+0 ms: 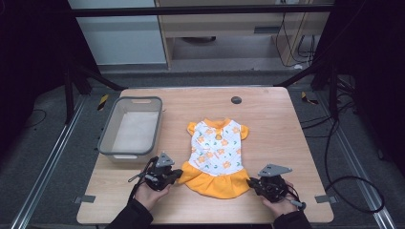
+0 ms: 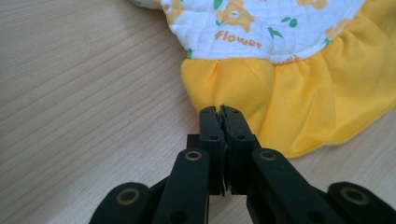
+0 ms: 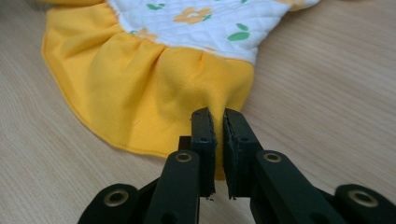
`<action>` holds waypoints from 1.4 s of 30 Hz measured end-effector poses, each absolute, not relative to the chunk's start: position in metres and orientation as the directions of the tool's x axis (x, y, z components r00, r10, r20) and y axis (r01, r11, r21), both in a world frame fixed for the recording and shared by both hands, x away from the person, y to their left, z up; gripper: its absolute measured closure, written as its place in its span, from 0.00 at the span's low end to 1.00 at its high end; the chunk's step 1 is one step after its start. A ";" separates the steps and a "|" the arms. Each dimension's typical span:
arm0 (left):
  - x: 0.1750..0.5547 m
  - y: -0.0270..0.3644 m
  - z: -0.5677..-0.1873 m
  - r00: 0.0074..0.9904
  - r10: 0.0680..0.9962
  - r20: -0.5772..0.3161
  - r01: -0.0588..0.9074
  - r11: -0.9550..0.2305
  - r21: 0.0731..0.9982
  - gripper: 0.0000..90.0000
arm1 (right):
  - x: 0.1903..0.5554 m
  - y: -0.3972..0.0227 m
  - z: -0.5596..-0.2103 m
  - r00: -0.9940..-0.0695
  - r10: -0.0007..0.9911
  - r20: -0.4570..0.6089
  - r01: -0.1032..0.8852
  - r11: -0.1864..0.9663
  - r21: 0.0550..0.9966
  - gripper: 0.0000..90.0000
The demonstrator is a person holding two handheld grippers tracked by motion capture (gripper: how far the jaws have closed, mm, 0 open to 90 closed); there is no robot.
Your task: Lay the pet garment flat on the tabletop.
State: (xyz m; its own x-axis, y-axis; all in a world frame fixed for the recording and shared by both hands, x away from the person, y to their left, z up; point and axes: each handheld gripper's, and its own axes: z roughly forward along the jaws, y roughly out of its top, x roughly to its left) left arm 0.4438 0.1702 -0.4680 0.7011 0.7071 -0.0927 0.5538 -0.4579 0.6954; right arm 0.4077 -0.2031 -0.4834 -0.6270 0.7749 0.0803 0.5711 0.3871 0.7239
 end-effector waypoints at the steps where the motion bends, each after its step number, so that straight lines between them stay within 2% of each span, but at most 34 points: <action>1: 0.443 0.171 -0.467 0.703 0.704 -0.099 0.555 -0.455 0.696 0.97 | 0.409 -0.207 -0.483 -0.625 0.777 0.079 0.567 0.382 0.729 0.93; 4: 0.441 0.171 -0.467 0.705 0.701 -0.108 0.558 -0.454 0.695 0.97 | 0.411 -0.212 -0.484 -0.609 0.789 0.080 0.571 0.366 0.734 0.92; 10: 0.443 0.163 -0.479 0.702 0.710 -0.055 0.561 -0.505 0.656 0.96 | 0.424 -0.216 -0.491 -0.576 0.816 0.048 0.582 0.368 0.725 0.87; 13: 0.443 0.163 -0.482 0.703 0.711 -0.033 0.553 -0.516 0.654 0.85 | 0.423 -0.213 -0.491 -0.582 0.813 0.032 0.566 0.376 0.734 0.83; 14: 0.442 0.165 -0.480 0.698 0.715 -0.030 0.547 -0.507 0.666 0.85 | 0.421 -0.213 -0.489 -0.581 0.813 0.034 0.559 0.369 0.743 0.81; 15: 0.440 0.166 -0.477 0.691 0.722 -0.022 0.535 -0.492 0.687 0.75 | 0.417 -0.215 -0.483 -0.587 0.809 0.035 0.526 0.348 0.776 0.78; 16: 0.436 0.168 -0.469 0.681 0.733 -0.010 0.500 -0.455 0.737 0.71 | 0.416 -0.215 -0.481 -0.593 0.804 0.035 0.510 0.342 0.790 0.77; 18: 0.434 0.168 -0.461 0.682 0.732 -0.013 0.472 -0.426 0.772 0.69 | 0.414 -0.215 -0.477 -0.602 0.798 0.032 0.481 0.330 0.812 0.79; 23: 0.440 0.157 -0.456 0.696 0.717 -0.026 0.454 -0.412 0.790 0.70 | 0.422 -0.210 -0.474 -0.621 0.783 0.046 0.457 0.314 0.832 0.86; 29: 0.460 0.125 -0.483 0.730 0.683 -0.013 0.478 -0.497 0.724 0.75 | 0.446 -0.191 -0.486 -0.659 0.749 0.063 0.466 0.342 0.816 0.94; 34: 0.457 0.122 -0.493 0.743 0.669 0.007 0.480 -0.540 0.691 0.76 | 0.450 -0.184 -0.495 -0.669 0.739 0.071 0.493 0.370 0.788 0.95; 38: 0.449 0.127 -0.492 0.754 0.656 -0.042 0.501 -0.532 0.682 0.76 | 0.447 -0.184 -0.500 -0.671 0.737 0.085 0.518 0.384 0.764 0.95; 42: 0.440 0.128 -0.492 0.761 0.647 -0.051 0.500 -0.534 0.682 0.76 | 0.441 -0.182 -0.501 -0.678 0.731 0.083 0.524 0.400 0.752 0.95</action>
